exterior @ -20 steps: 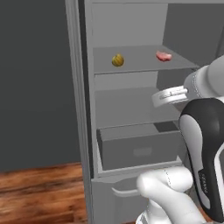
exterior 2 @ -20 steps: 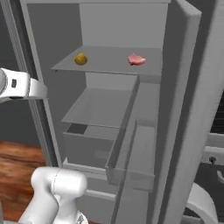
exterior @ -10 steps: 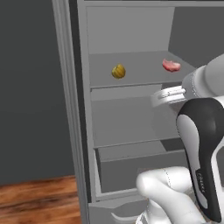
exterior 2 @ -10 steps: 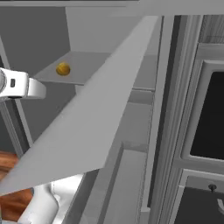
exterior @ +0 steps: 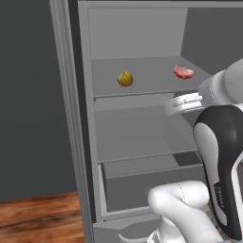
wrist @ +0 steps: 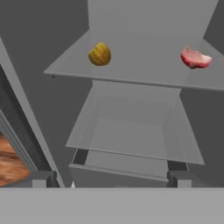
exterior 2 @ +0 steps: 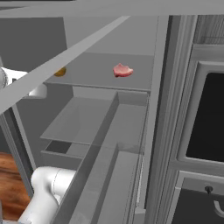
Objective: Open the fridge, remove the kiwi, squash, and steak, and place them on any counter.
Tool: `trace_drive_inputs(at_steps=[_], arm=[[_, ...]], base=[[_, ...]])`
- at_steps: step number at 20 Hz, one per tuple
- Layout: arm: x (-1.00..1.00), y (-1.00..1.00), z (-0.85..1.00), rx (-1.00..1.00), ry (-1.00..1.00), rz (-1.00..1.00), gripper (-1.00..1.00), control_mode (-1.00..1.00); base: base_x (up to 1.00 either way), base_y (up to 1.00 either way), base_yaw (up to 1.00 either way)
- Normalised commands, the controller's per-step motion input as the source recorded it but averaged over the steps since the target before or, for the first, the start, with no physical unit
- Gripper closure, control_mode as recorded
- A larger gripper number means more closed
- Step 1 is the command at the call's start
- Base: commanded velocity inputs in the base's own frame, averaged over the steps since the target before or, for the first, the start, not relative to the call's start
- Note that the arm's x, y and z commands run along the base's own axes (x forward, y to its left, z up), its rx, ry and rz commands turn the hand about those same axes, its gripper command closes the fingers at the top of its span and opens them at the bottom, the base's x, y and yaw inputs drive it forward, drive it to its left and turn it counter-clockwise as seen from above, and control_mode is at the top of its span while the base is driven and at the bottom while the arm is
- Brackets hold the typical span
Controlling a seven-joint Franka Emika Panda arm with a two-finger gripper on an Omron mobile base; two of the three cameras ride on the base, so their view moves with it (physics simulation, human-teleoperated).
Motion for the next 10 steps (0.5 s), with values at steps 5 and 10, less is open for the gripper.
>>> trace_drive_inputs(at_steps=[5,10], arm=[[0.19,0.00,0.00,0.02,0.03,0.00,-1.00,-1.00],[0.31,-0.12,0.00,0.01,0.26,-0.04,-1.00,-1.00]], base=[[0.00,0.00,0.00],[0.00,0.00,0.00]])
